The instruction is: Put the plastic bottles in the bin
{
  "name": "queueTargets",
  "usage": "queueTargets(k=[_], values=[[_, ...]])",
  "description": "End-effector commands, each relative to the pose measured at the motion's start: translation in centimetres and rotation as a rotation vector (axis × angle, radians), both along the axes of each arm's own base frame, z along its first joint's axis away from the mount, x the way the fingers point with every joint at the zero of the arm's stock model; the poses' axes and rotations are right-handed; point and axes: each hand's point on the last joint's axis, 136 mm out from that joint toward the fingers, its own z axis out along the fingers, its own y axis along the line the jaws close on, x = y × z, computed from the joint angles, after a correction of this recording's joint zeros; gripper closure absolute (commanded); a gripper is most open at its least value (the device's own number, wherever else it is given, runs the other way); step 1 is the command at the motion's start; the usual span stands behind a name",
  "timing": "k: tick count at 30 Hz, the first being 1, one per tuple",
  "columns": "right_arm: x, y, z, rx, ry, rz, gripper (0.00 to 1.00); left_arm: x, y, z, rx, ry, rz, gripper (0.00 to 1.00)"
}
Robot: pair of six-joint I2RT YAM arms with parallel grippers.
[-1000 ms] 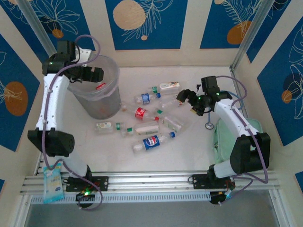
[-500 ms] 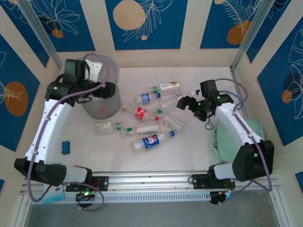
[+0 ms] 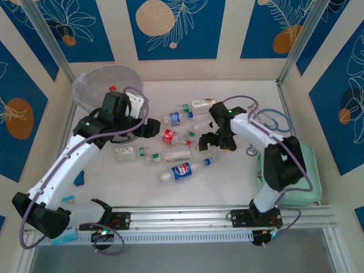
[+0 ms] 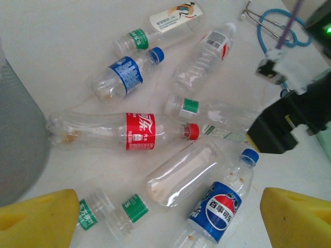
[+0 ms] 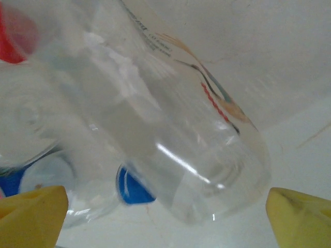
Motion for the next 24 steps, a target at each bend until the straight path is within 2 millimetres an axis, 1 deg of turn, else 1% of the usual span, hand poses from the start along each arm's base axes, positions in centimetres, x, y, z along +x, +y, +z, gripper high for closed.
queueTargets(k=[1,4,6,9,12,14,17,19,21,22,23,24], values=[[0.3,-0.6,-1.3,-0.089,0.020,0.084,0.01,-0.1,-1.0,1.1,-0.098,-0.003,0.009,0.11],[1.0,0.4,-2.5,-0.060,0.033,0.101,0.00,-0.1,-1.3,0.7,-0.095,0.012,0.001,0.11],[0.9,0.4,-2.9,-0.074,0.045,0.101,0.04,0.0,-1.2,0.7,-0.095,0.010,0.004,0.11],[0.7,0.6,-2.1,-0.063,0.040,0.107,0.12,0.0,-1.3,0.9,-0.104,0.010,0.009,0.11],[0.4,0.6,-0.7,-0.068,0.025,0.117,0.31,0.0,-1.5,1.0,-0.126,0.020,0.015,0.11],[0.0,0.2,0.1,-0.083,0.025,0.130,0.33,0.0,-1.6,1.5,-0.154,0.011,0.020,0.10],[-1.0,-0.3,1.8,-0.082,0.036,0.143,0.35,0.1,-1.8,2.6,-0.188,-0.015,0.020,0.10],[-1.9,-0.4,3.5,-0.054,0.031,0.143,0.36,0.4,-2.0,3.6,-0.195,-0.034,0.018,0.10],[-2.3,0.1,5.6,0.020,0.003,0.130,0.37,0.5,-2.2,5.0,-0.217,-0.050,0.017,0.07],[-1.9,0.6,7.0,0.089,-0.029,0.118,0.41,0.6,-2.4,6.1,-0.247,-0.064,0.013,0.03],[-1.2,1.1,8.3,0.152,-0.064,0.099,0.41,0.7,-2.6,6.9,-0.280,-0.075,0.017,0.00],[0.0,1.6,9.9,0.234,-0.103,0.060,0.42,0.9,-2.8,7.9,-0.331,-0.087,0.031,0.00]])
